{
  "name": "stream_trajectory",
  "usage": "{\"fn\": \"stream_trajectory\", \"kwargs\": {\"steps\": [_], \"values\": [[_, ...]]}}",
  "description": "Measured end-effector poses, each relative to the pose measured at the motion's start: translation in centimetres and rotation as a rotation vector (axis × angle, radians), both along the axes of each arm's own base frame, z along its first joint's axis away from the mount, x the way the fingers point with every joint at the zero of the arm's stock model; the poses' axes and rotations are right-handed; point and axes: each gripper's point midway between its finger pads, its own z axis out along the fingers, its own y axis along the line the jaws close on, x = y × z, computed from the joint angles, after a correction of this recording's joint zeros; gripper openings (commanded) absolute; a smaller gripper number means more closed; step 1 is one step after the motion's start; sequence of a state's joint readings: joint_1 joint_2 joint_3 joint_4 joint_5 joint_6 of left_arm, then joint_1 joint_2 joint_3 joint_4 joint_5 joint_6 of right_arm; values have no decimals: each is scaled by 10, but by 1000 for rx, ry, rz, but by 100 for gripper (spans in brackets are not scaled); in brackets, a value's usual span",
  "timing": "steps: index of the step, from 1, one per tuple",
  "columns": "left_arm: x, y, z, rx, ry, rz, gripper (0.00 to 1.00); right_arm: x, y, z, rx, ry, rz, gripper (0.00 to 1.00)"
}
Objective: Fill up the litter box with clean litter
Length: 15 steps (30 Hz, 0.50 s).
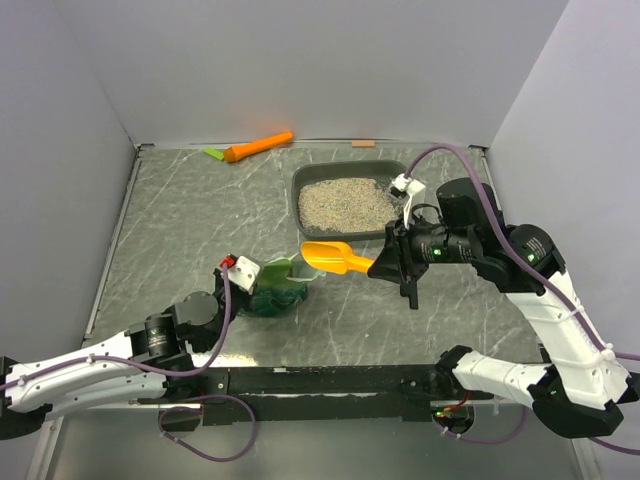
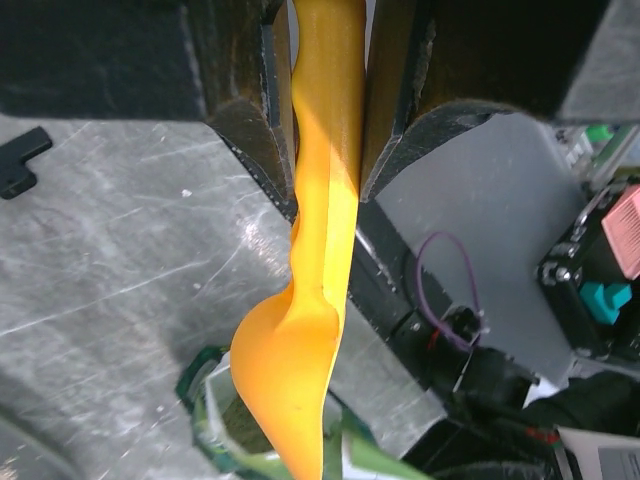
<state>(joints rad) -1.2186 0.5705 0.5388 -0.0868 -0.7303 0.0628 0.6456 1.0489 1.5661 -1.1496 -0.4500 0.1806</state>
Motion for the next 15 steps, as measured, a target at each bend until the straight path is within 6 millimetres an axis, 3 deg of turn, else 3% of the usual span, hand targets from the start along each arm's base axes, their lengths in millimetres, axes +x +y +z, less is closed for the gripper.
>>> {"fn": "stream_trajectory", "kwargs": {"steps": [7, 15], "values": [[0, 2, 3, -11, -4, 2, 1, -3, -1, -18, -38, 53, 14, 0], [-1, 2, 3, -10, -4, 0, 1, 9, 6, -45, -96, 111, 14, 0]]}}
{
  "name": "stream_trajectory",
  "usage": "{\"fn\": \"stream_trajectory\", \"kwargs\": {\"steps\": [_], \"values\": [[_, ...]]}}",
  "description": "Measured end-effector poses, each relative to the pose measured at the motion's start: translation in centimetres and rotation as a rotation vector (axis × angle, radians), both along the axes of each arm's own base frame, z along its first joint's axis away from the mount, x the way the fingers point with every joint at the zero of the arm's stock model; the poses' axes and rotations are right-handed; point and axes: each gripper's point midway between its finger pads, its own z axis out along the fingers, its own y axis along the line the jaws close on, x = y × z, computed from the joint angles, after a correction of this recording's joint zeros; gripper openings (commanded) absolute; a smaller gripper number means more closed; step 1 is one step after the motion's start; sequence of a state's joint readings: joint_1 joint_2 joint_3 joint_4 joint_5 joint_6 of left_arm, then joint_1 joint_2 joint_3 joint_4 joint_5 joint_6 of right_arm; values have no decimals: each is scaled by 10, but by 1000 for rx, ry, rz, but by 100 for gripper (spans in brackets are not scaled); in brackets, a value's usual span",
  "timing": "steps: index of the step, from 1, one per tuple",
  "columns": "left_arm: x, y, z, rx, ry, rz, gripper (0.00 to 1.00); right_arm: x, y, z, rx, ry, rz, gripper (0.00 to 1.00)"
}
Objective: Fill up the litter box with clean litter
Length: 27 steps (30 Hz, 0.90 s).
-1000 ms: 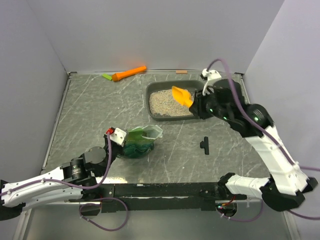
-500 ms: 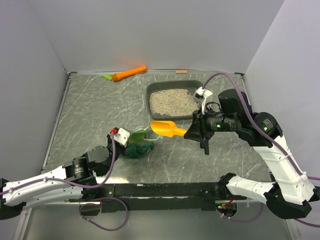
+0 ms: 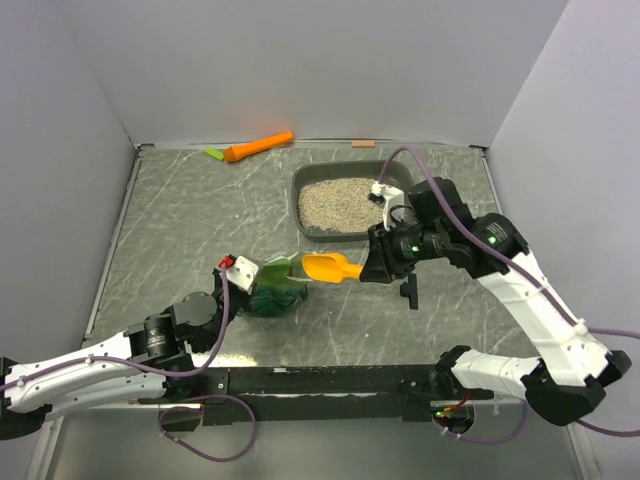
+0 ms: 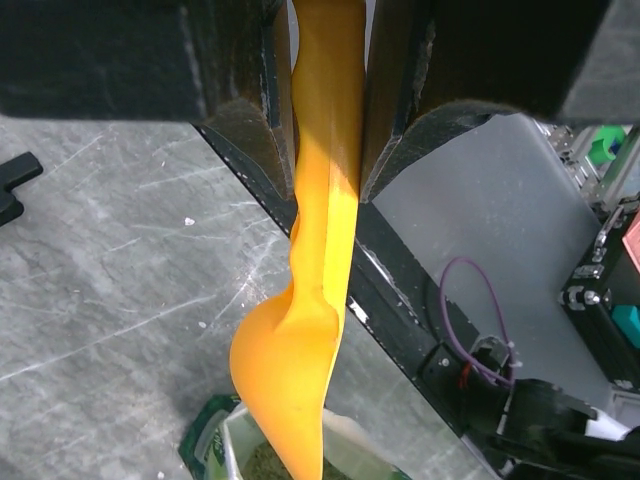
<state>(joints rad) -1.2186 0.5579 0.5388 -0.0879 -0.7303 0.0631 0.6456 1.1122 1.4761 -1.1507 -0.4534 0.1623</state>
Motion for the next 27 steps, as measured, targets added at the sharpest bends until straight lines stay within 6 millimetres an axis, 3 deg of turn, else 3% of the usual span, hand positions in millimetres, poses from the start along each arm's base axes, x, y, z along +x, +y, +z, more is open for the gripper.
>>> {"fn": "stream_trajectory", "kwargs": {"steps": [8, 19, 27], "values": [[-1, -2, 0, 0, 1, -11, 1, 19, 20, -24, -34, 72, 28, 0], [-2, -10, -7, 25, 13, -44, 1, 44, 65, -64, -67, 262, 107, 0], [-3, -19, -10, 35, 22, -71, 1, 58, 81, -91, -155, 350, 89, 0]]}}
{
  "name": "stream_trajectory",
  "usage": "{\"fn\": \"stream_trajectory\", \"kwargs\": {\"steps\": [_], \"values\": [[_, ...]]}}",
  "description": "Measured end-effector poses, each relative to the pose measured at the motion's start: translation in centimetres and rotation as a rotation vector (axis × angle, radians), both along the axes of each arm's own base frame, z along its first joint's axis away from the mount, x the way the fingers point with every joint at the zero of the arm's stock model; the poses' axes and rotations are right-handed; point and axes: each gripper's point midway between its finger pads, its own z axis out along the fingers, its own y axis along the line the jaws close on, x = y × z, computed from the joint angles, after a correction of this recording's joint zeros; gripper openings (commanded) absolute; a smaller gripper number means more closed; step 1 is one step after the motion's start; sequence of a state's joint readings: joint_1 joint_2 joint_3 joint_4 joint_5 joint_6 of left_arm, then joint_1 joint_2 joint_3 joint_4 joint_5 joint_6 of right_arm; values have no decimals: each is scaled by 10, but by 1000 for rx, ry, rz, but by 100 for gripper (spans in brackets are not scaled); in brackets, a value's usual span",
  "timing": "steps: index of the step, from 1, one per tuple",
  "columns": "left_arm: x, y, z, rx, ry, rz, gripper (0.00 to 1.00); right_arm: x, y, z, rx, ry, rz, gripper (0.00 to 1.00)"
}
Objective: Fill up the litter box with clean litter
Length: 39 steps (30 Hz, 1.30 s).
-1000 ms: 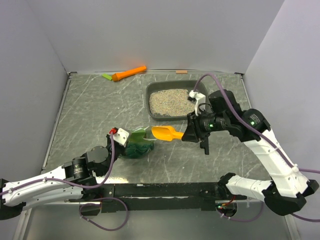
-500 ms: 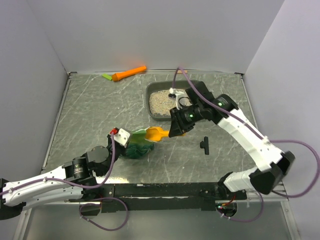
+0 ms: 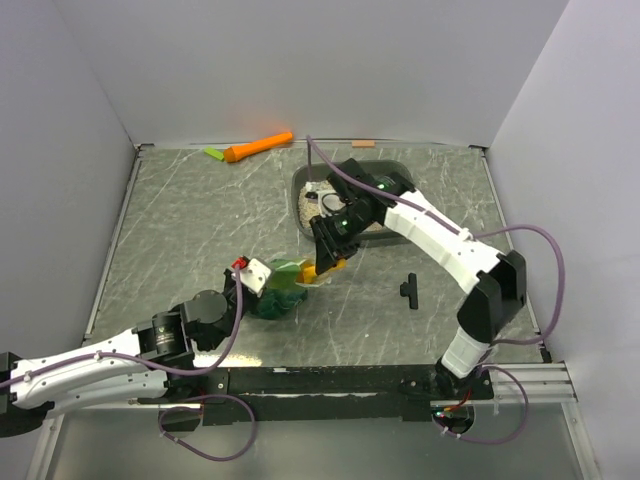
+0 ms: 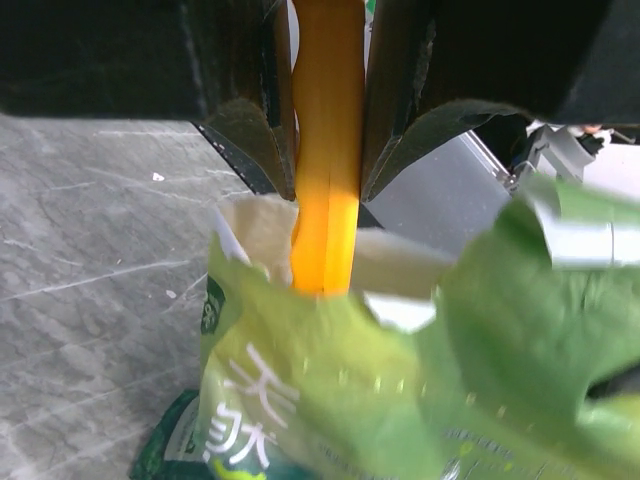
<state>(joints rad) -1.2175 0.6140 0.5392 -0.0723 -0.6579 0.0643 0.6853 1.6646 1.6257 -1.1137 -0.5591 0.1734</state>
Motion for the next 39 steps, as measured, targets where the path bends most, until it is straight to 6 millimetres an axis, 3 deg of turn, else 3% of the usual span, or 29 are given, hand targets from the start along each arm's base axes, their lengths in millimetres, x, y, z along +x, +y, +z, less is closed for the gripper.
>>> {"fn": "stream_trajectory", "kwargs": {"steps": [9, 20, 31, 39], "values": [[0, -6, -6, 21, 11, -14, 1, 0, 25, -36, -52, 100, 30, 0], [0, -6, -12, 49, 23, -15, 1, -13, 47, -66, 85, 239, 4, 0], [0, -6, -15, 62, 27, -15, 1, -22, 58, -77, 348, 247, -98, 0], [-1, -6, -12, 51, 23, -18, 1, -24, 55, -63, 507, 225, -158, 0]]}}
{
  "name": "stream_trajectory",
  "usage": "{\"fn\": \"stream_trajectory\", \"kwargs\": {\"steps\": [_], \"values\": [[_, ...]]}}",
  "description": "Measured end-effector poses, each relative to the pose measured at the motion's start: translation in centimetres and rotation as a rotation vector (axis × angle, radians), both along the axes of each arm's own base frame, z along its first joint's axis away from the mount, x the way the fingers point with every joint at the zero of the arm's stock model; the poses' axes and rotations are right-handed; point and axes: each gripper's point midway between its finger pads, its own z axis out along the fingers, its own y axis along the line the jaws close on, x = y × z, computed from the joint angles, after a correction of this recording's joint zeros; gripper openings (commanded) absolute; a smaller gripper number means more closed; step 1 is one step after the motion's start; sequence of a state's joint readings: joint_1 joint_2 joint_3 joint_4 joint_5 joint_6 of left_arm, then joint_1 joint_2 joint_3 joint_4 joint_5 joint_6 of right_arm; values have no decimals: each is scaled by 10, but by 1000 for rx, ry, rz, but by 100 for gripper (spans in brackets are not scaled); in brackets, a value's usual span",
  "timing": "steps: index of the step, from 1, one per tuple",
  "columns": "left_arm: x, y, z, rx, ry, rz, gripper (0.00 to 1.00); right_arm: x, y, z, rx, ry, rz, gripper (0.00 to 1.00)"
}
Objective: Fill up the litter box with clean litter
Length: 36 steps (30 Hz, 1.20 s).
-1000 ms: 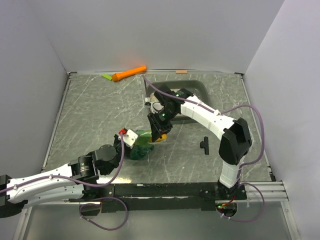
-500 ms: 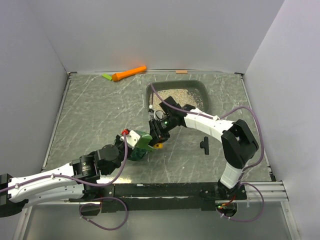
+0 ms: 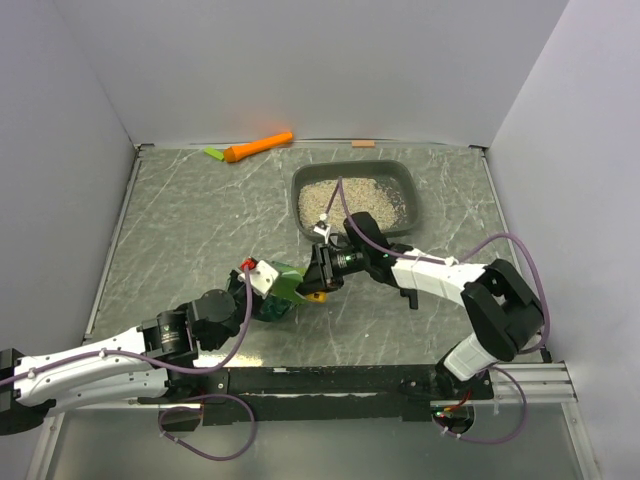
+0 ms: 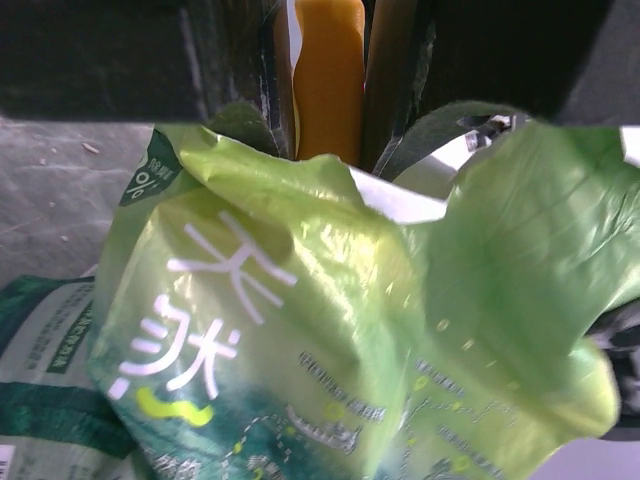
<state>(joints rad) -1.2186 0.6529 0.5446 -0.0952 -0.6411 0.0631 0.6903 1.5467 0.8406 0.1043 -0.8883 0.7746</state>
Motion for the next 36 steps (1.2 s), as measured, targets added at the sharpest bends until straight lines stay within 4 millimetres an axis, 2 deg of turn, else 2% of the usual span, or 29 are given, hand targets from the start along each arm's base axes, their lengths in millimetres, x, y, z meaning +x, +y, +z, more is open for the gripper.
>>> {"fn": "stream_trajectory", "kwargs": {"steps": [6, 18, 36], "values": [[0, 1, 0, 0, -2, 2, 1, -7, -8, 10, 58, -10, -38, 0], [2, 4, 1, 4, -8, 21, 1, -35, -48, 49, 125, -82, -112, 0], [2, 9, 11, -33, -26, 33, 1, -53, -92, 57, 179, -81, -273, 0]]}}
